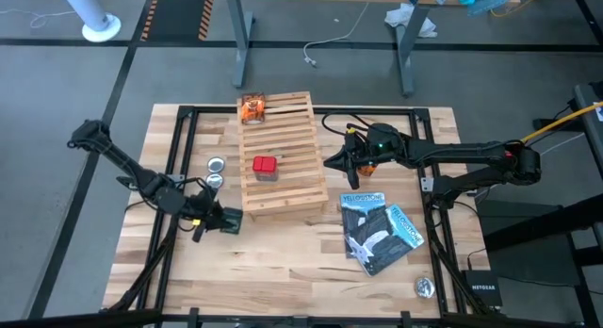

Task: Shelf spices
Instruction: Remove the black seasoning can from the shelf

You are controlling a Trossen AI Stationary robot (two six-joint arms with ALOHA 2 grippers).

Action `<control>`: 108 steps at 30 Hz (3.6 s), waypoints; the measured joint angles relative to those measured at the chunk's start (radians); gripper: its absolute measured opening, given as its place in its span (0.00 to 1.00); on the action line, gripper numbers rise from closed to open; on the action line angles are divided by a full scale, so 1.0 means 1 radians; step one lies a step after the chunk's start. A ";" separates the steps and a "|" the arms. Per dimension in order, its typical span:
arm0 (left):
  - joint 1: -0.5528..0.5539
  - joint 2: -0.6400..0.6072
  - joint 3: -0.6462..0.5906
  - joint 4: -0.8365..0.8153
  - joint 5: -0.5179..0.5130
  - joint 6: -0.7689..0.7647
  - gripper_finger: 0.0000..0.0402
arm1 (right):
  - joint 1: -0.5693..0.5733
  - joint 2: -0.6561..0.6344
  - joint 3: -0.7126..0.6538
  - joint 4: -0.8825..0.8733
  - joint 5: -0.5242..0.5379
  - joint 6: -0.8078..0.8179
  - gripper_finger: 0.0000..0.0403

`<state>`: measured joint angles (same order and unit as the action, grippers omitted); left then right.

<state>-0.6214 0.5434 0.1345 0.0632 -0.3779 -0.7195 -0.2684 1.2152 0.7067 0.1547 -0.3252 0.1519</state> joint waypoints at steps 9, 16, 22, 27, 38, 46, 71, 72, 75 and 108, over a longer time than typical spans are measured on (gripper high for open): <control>-0.104 0.097 0.003 0.017 0.000 -0.218 0.25 | 0.000 0.000 0.000 0.000 0.000 0.000 0.08; -0.134 0.218 0.069 0.059 0.000 -0.228 0.25 | 0.000 0.000 0.000 0.000 0.000 0.000 0.08; -0.134 0.363 0.125 0.056 -0.002 -0.240 0.25 | 0.000 0.000 0.000 0.000 0.000 0.000 0.08; -0.123 0.508 0.159 0.130 -0.001 -0.270 0.25 | 0.000 0.000 0.000 0.000 0.000 0.000 0.08; -0.033 0.788 0.265 0.335 -0.074 -0.158 0.25 | 0.000 0.000 0.000 0.000 0.000 0.000 0.08; 0.015 0.909 0.366 0.275 -0.044 -0.150 0.25 | 0.000 0.000 0.000 0.000 0.000 0.000 0.08; 0.048 0.926 0.395 0.115 -0.085 -0.308 0.25 | 0.000 0.000 0.000 0.000 0.000 0.000 0.08; 0.049 0.923 0.395 0.106 -0.087 -0.320 0.25 | 0.000 0.000 0.000 0.000 0.000 0.000 0.08; 0.048 0.911 0.395 0.061 -0.115 -0.366 0.25 | 0.000 0.000 0.000 0.000 0.000 0.000 0.08; -0.034 0.819 0.392 -0.203 -0.215 -0.717 0.25 | 0.000 0.000 0.000 0.000 0.000 0.000 0.08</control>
<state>-0.6558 1.3624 0.5261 -0.1400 -0.5932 -1.4370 -0.2684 1.2156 0.7067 0.1550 -0.3252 0.1517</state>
